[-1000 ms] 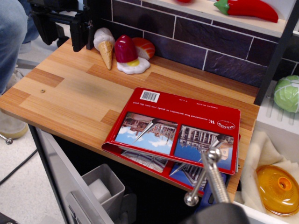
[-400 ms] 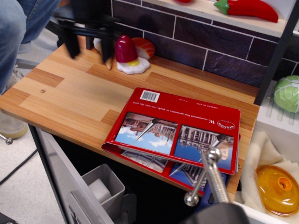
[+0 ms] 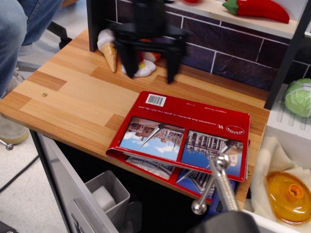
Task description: Open book
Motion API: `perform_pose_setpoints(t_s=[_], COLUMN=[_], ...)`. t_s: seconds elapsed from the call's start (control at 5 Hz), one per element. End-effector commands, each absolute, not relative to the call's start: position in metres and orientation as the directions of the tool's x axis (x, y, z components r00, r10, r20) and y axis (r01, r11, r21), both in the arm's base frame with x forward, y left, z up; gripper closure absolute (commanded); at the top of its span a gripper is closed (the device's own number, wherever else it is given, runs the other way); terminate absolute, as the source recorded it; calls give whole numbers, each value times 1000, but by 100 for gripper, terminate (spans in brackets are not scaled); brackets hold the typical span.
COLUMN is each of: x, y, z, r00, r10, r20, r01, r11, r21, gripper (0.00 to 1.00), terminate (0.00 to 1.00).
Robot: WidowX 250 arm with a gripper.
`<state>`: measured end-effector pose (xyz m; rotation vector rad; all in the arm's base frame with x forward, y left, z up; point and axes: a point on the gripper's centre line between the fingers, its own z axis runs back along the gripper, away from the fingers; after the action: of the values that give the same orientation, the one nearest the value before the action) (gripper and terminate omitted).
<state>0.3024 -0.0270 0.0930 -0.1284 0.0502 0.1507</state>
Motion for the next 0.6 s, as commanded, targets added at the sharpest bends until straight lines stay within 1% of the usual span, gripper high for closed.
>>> perform_pose_setpoints(t_s=[0.0, 0.2, 0.4], x=[300, 315, 332], y=[-117, -140, -163], z=[84, 74, 58], r00=[956, 927, 912], r10=[291, 373, 407], r20=[18, 32, 59], r01=[-289, -372, -409], r11=[955, 927, 912], r21=[-69, -46, 37], gripper=[0, 0, 0], terminate=[0, 0, 0])
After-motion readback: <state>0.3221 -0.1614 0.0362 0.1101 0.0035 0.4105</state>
